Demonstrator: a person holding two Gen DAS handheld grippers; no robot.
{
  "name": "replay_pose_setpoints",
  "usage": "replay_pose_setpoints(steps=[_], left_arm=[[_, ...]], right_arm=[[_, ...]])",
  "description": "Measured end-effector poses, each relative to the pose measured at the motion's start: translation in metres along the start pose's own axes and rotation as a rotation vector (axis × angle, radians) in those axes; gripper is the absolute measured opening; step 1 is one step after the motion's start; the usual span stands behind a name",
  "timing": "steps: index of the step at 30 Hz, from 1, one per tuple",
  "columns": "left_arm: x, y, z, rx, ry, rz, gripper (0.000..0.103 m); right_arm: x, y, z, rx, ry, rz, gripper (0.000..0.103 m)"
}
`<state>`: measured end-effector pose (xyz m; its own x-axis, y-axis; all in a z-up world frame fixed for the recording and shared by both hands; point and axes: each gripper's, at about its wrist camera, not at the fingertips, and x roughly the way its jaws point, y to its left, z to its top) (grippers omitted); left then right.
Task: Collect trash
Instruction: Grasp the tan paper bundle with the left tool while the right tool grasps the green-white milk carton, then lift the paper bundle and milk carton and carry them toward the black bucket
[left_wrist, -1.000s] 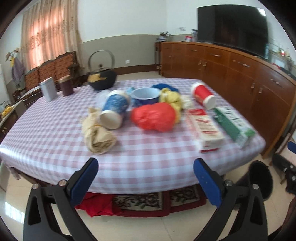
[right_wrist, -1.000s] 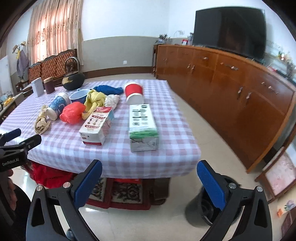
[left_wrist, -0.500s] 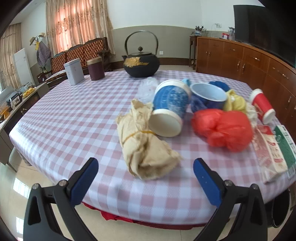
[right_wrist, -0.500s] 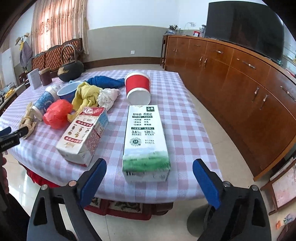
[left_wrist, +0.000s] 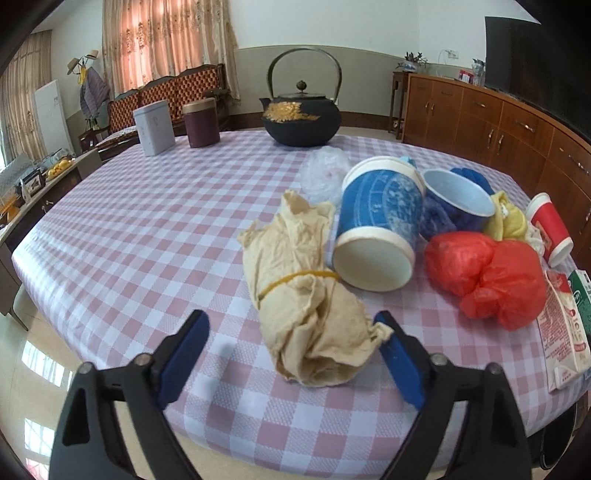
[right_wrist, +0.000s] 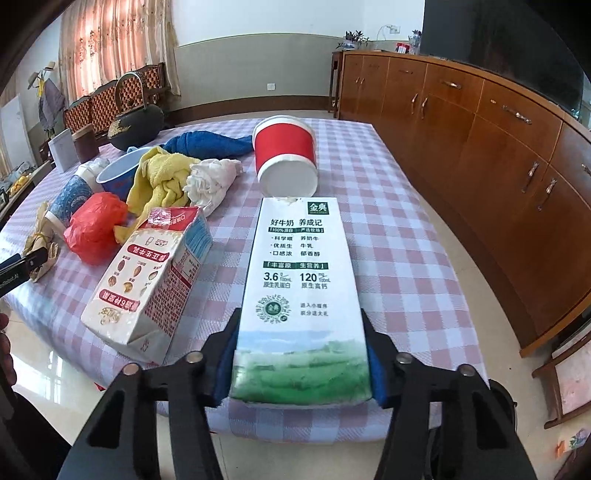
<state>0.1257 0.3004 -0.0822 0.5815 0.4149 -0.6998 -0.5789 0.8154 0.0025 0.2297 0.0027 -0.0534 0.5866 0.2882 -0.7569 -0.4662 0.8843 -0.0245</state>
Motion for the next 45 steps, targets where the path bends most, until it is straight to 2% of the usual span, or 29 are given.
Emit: replay_pose_setpoints(steps=[3,4,8,10,17,30,45], left_arm=[[0.003,0.001,-0.001,0.003,0.014,-0.020,0.067],[0.004,0.002,-0.002,0.001,0.020,-0.033,0.050],[-0.001,0.005,0.000,-0.005,0.010,-0.061,0.037],[-0.004,0.007,0.000,-0.003,0.005,-0.073,0.033],[-0.016,0.010,-0.001,0.003,-0.015,-0.085,0.029],[-0.043,0.010,0.003,0.008,-0.058,-0.086,0.029],[-0.074,-0.012,0.013,0.062,-0.102,-0.143,0.029]], right_arm=[[0.001,-0.001,0.001,-0.001,-0.003,-0.012,0.058],[0.001,-0.002,0.001,0.001,-0.002,-0.014,0.058],[0.000,-0.009,0.000,0.017,-0.001,-0.012,0.057],[-0.002,-0.011,-0.001,0.019,-0.007,-0.013,0.057],[-0.011,-0.013,-0.002,0.002,-0.025,-0.030,0.056],[-0.038,-0.012,0.003,-0.007,-0.068,-0.028,0.056],[-0.072,-0.007,0.005,-0.025,-0.121,-0.028,0.056]])
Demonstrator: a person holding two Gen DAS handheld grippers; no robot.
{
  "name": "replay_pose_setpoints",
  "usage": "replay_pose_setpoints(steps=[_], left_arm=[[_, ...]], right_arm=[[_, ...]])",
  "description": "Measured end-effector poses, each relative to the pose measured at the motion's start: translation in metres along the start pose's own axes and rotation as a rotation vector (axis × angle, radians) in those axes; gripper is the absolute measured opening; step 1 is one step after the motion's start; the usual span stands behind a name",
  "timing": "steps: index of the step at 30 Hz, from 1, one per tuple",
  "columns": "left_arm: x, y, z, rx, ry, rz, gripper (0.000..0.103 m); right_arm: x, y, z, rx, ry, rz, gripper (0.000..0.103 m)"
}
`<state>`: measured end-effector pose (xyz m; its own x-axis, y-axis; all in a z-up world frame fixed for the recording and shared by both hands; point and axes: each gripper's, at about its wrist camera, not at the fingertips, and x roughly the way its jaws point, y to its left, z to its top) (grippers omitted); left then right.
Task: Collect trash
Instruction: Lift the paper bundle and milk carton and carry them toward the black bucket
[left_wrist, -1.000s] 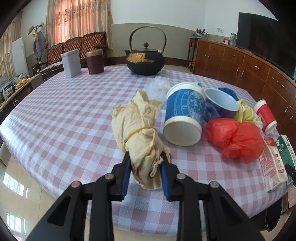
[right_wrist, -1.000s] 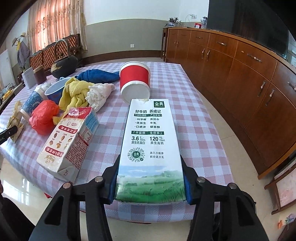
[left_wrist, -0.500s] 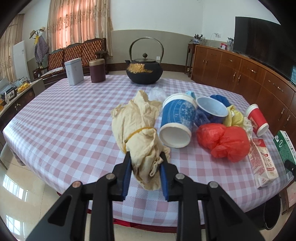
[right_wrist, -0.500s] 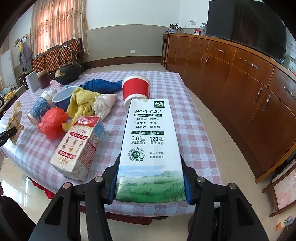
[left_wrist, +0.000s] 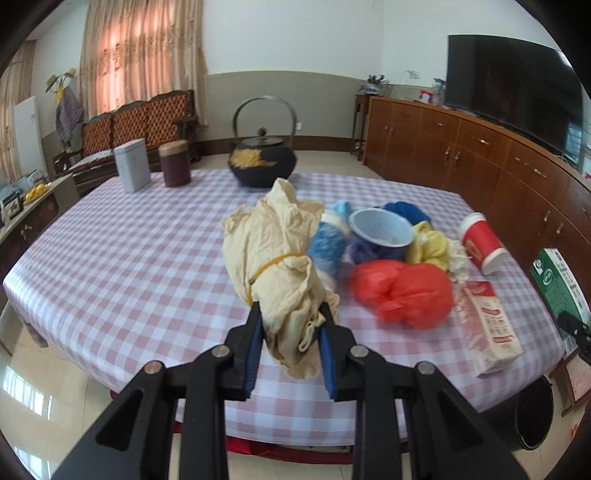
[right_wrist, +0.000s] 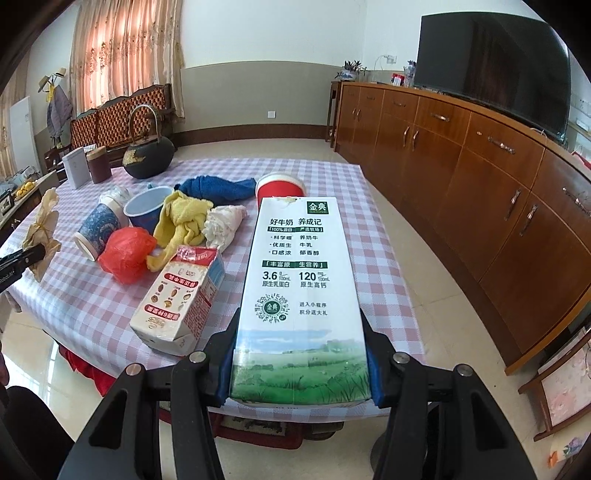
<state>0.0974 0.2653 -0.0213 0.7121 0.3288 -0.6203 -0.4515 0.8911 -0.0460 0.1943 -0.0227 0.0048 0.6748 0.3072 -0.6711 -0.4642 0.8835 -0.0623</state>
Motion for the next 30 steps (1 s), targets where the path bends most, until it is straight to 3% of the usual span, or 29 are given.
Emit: replay_pose_setpoints(steps=[12,30], left_arm=[[-0.012,-0.082,0.002,0.099,-0.018,-0.130,0.029],[-0.016,-0.211,-0.026,0.258,0.021,-0.325,0.029]], right_arm=[[-0.033,-0.027,-0.001,0.032,-0.059,-0.034,0.056],[-0.043,-0.116,-0.044,0.141,-0.023,-0.130,0.056]])
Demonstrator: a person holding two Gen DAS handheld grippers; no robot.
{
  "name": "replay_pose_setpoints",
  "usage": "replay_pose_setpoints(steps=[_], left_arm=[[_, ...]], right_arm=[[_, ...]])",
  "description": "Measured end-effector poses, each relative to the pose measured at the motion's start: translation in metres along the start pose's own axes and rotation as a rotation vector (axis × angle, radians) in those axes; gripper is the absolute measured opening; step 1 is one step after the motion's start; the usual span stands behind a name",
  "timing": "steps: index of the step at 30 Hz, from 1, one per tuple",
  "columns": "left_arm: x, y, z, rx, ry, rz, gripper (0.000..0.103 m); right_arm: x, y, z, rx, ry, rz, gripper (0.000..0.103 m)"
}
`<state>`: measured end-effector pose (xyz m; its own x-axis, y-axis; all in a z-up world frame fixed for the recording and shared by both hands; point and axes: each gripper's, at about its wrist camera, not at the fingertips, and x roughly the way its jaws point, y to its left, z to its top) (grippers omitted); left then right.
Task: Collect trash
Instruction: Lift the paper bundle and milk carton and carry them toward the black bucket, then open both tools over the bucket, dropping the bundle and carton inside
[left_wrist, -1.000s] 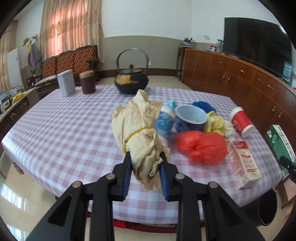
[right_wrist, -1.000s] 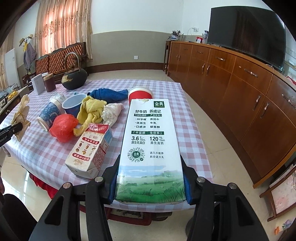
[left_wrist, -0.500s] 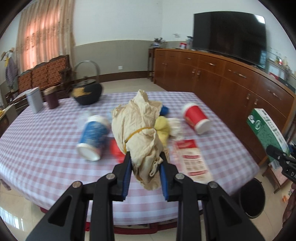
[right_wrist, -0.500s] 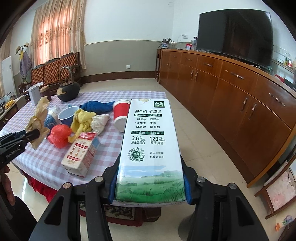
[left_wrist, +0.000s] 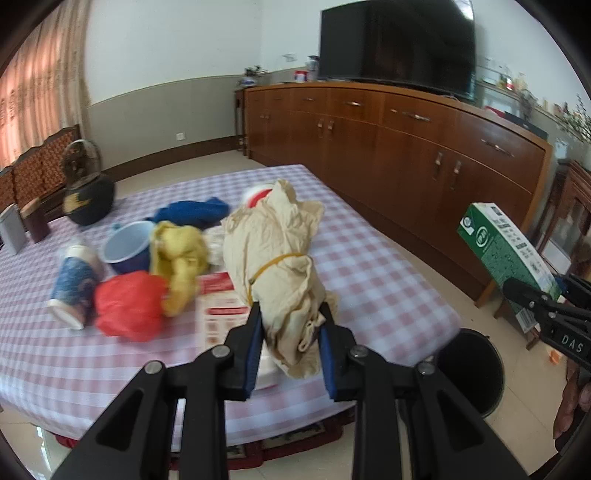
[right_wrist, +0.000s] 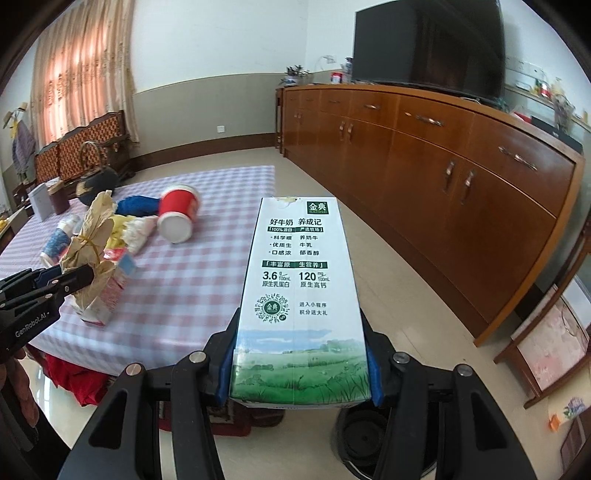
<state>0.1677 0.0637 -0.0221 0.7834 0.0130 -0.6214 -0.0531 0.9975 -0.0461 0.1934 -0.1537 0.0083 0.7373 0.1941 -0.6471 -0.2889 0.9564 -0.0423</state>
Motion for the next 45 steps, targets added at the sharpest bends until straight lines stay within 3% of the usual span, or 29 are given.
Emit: replay_pose_setpoints(steps=[15,24,30,37,41,42,43,44,45], left_arm=[[0.018,-0.104,-0.017,0.122,0.063,-0.124,0.029],[0.044,-0.185,-0.047,0.216,0.162,-0.244,0.029],[0.082,-0.229,-0.079,0.286,0.287,-0.337,0.029],[0.130,-0.262,-0.114,0.373,0.419,-0.385,0.029],[0.147,-0.274,-0.122,0.419,0.456,-0.404,0.029],[0.150,-0.276,-0.126,0.427,0.474,-0.416,0.030],[0.157,-0.278,-0.130,0.429,0.501,-0.422,0.039],[0.161,-0.284,-0.130,0.433,0.515,-0.414,0.063],[0.162,-0.283,-0.132,0.436,0.514,-0.393,0.076]], right_arm=[[-0.010,-0.082,-0.041,0.059,0.056,-0.059,0.056],[0.001,-0.150,-0.095,0.062,0.164,-0.094,0.056],[0.027,-0.176,-0.136,-0.019,0.256,-0.060,0.056],[0.072,-0.198,-0.172,-0.084,0.357,0.023,0.057],[0.094,-0.207,-0.186,-0.120,0.405,0.075,0.057],[0.101,-0.208,-0.190,-0.139,0.418,0.086,0.058],[0.105,-0.209,-0.193,-0.145,0.428,0.111,0.063],[0.110,-0.212,-0.197,-0.142,0.438,0.112,0.074],[0.112,-0.213,-0.200,-0.143,0.450,0.101,0.103]])
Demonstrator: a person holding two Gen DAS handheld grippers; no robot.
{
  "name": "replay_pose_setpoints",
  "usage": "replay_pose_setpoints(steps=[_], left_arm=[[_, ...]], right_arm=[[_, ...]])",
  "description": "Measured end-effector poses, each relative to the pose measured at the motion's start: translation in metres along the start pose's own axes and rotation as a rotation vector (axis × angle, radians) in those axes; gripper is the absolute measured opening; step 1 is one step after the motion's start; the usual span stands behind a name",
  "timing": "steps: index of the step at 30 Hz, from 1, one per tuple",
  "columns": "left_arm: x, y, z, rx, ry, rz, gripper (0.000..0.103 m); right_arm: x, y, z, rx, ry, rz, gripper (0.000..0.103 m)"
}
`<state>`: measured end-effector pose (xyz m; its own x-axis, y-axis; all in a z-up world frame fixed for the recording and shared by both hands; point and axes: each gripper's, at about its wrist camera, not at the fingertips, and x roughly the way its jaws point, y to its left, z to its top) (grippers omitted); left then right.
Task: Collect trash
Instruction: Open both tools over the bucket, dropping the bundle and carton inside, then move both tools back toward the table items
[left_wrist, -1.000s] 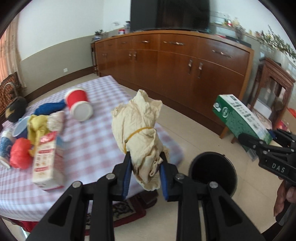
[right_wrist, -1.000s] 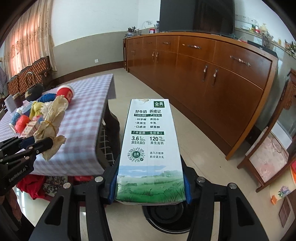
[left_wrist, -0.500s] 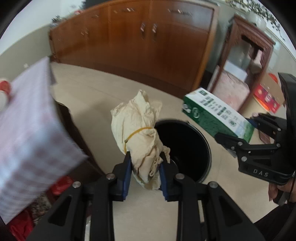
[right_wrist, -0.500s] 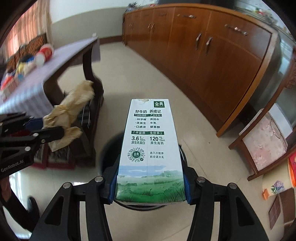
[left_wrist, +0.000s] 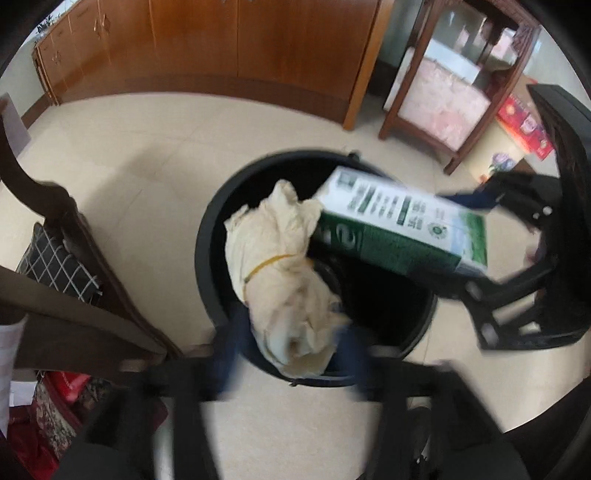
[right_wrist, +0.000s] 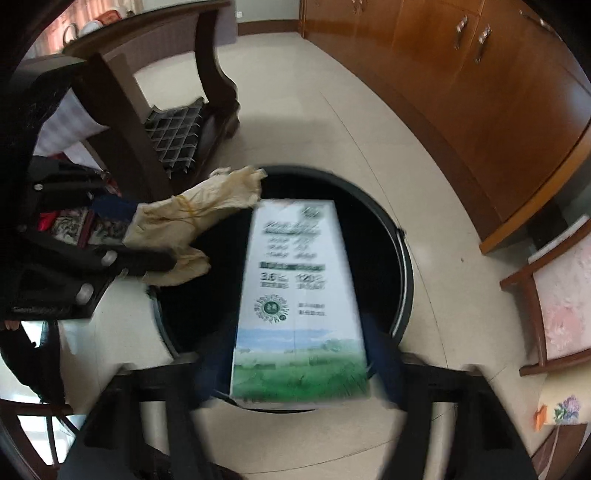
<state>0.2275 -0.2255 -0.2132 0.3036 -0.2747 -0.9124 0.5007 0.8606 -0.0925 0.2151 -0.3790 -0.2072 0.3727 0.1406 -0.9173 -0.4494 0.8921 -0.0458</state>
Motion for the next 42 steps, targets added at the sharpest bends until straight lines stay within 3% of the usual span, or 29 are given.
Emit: replay_pose_setpoints(steps=[1,2,10,16,27,42], left_arm=[[-0.002,0.000,-0.001,-0.002,-0.017,0.009,0.089],[-0.006,0.002,-0.003,-0.006,-0.033,0.020,0.094],[-0.056,0.006,-0.016,-0.062,-0.119,0.141,0.094],[-0.104,0.014,-0.022,-0.121,-0.180,0.157,0.094],[-0.193,0.040,-0.043,-0.206,-0.349,0.275,0.094],[-0.268,0.134,-0.119,-0.420,-0.457,0.462,0.094]], right_arm=[[0.000,-0.003,-0.003,-0.005,-0.014,-0.004,0.103],[-0.002,-0.004,-0.005,-0.001,-0.026,-0.004,0.103],[-0.038,-0.024,-0.009,0.152,-0.088,-0.082,0.103],[-0.079,-0.005,-0.006,0.203,-0.145,-0.154,0.103],[-0.152,0.068,0.025,0.253,-0.280,-0.175,0.103],[-0.173,0.180,0.092,0.189,-0.352,-0.024,0.103]])
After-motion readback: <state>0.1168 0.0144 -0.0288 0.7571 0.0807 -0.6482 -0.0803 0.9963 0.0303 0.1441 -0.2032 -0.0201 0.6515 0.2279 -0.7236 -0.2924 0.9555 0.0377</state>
